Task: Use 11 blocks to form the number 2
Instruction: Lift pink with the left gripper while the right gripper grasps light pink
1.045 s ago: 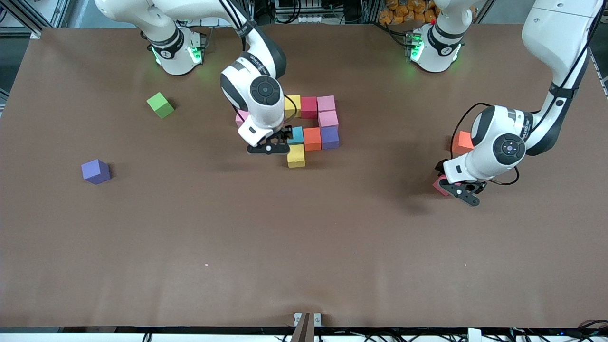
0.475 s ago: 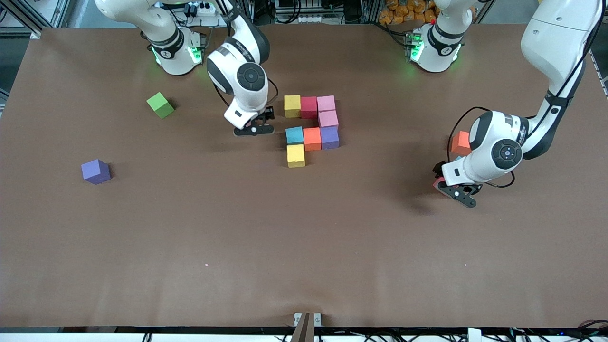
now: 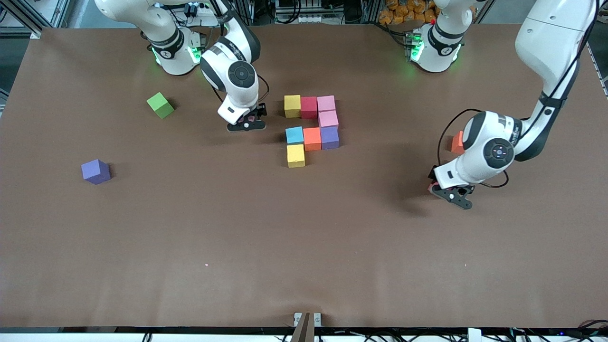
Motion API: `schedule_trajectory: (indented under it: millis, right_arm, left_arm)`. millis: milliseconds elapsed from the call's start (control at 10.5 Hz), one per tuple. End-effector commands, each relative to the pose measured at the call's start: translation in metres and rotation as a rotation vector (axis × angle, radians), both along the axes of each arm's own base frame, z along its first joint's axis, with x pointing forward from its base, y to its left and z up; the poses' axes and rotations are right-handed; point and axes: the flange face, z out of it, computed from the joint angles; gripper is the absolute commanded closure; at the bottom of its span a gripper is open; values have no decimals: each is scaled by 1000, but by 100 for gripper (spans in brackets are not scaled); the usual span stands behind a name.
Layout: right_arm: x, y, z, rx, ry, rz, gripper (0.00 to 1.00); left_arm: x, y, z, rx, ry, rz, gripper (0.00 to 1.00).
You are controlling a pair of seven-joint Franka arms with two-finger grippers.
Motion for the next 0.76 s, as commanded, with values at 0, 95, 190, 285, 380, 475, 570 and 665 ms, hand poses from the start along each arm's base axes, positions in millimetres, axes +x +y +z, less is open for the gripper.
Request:
schedule_trajectory:
  millis: [0,95,190,285,380,475,570,665]
  right_arm:
    - [-9,-13,3,20,-18,2,0]
    - [-10,-14,1,24,-21,-1,0]
    - [-11,-11,0,43,-11,-33,0]
    - [-12,-8,-1,62,-14,-47,0]
    - [-12,-8,-2,66,-16,-50,0]
    - [-13,-10,-4,63,-13,-52,0]
    - [-16,-11,-7,66,-17,-49,0]
    - [-20,-14,-11,67,-19,-48,0]
  left_arm:
    - [11,-64,27,0,-68,112,89]
    - [16,-94,31,-27,-78,181,89]
    - [19,-127,35,-68,-70,250,89]
    - [26,-155,40,-95,-54,312,89]
    - [33,-181,45,-105,-33,374,89]
    - [37,-211,52,-112,-26,421,89]
    - [40,-236,54,-127,-13,473,89]
    - [36,-261,51,-149,18,513,90]
